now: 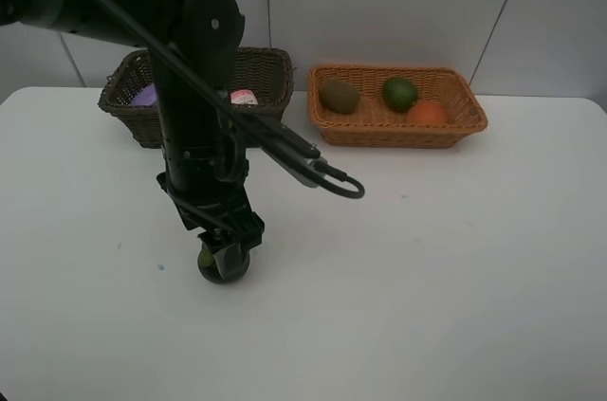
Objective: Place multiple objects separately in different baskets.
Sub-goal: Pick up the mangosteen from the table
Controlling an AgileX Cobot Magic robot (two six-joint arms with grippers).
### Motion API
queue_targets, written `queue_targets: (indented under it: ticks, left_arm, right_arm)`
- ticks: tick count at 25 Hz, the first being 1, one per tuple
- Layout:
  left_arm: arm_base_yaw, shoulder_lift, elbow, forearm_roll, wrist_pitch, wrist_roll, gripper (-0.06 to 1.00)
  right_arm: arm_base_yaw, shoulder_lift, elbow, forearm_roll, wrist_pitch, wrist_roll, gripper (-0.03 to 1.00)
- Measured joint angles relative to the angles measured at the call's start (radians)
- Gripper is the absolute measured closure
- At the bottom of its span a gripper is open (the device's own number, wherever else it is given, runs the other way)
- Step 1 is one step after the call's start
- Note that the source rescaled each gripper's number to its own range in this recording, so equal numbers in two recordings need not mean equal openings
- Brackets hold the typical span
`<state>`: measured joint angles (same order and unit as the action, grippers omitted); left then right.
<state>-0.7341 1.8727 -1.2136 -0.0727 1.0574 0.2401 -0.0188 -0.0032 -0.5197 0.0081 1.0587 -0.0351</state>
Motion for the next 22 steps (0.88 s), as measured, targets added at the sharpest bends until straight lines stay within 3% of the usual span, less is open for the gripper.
queue_targets:
  ticks: [11, 22]
  left_arm:
    - [0.000, 0.000, 0.137, 0.046, -0.253, 0.030, -0.06]
    - [0.005, 0.000, 0.220, 0.053, -0.382, 0.031, -0.06]
  right_arm:
    - [0.000, 0.000, 0.000, 0.000, 0.000, 0.000, -0.03]
    - [0.000, 0.000, 0.000, 0.000, 0.000, 0.000, -0.03]
